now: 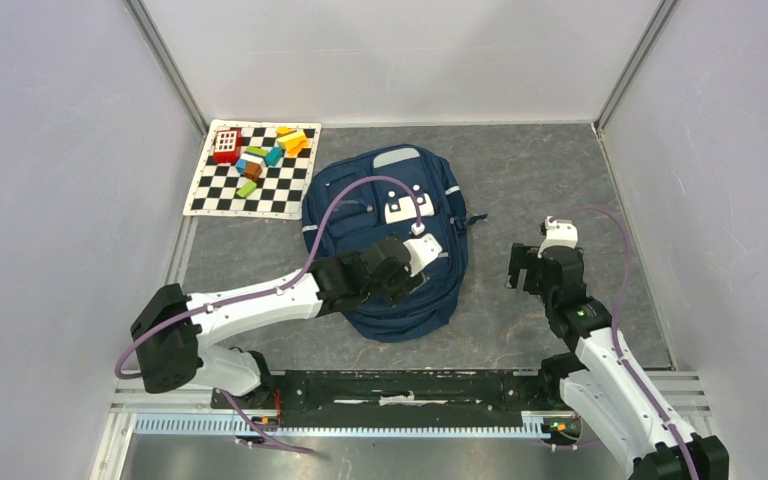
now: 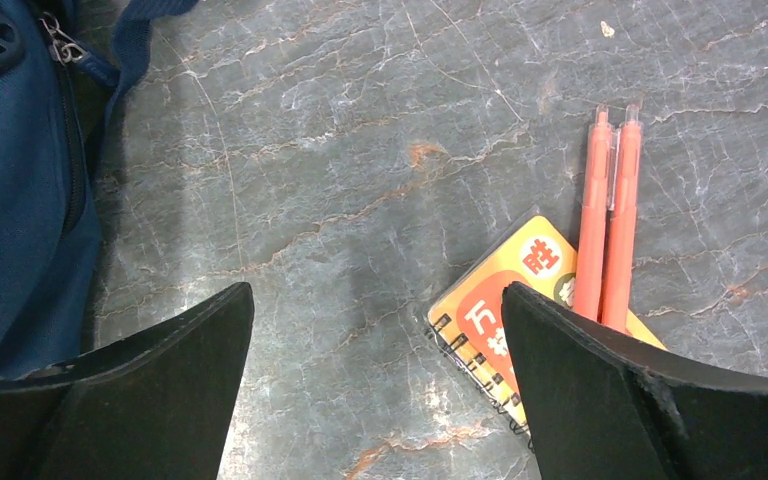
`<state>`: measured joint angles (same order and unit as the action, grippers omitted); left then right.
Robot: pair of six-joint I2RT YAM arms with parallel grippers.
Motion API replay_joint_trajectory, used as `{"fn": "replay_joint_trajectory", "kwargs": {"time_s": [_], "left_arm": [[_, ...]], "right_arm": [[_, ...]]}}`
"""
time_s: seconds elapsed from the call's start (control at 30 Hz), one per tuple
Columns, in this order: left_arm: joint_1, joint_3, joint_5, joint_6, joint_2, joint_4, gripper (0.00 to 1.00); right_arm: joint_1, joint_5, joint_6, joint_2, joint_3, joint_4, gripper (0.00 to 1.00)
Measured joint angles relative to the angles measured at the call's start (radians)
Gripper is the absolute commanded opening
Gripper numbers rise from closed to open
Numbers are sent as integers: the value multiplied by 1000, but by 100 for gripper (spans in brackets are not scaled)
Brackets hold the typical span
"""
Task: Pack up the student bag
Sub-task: Unzip the student bag at the center of the board, then pick up the stationery from the center of the board.
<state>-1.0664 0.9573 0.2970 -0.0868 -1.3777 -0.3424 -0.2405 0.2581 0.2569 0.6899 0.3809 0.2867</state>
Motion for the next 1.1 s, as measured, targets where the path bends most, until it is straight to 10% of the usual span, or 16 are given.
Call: {"fn": "replay_joint_trajectory", "kwargs": {"time_s": [0.17, 0.47, 0.8, 1.1], "left_arm": [[0, 0, 19, 0, 37, 0, 68], [-2, 31, 40, 5, 43, -18, 14], [-3, 31, 62, 16, 71, -33, 3], [-3, 47, 62, 36, 71, -65, 3]], "right_arm": [[8, 36, 13, 2, 0, 30, 98], [89, 138, 38, 28, 0, 101, 98], [270, 107, 25, 167, 26, 70, 59], [305, 60, -17, 319, 86, -37, 44]]}}
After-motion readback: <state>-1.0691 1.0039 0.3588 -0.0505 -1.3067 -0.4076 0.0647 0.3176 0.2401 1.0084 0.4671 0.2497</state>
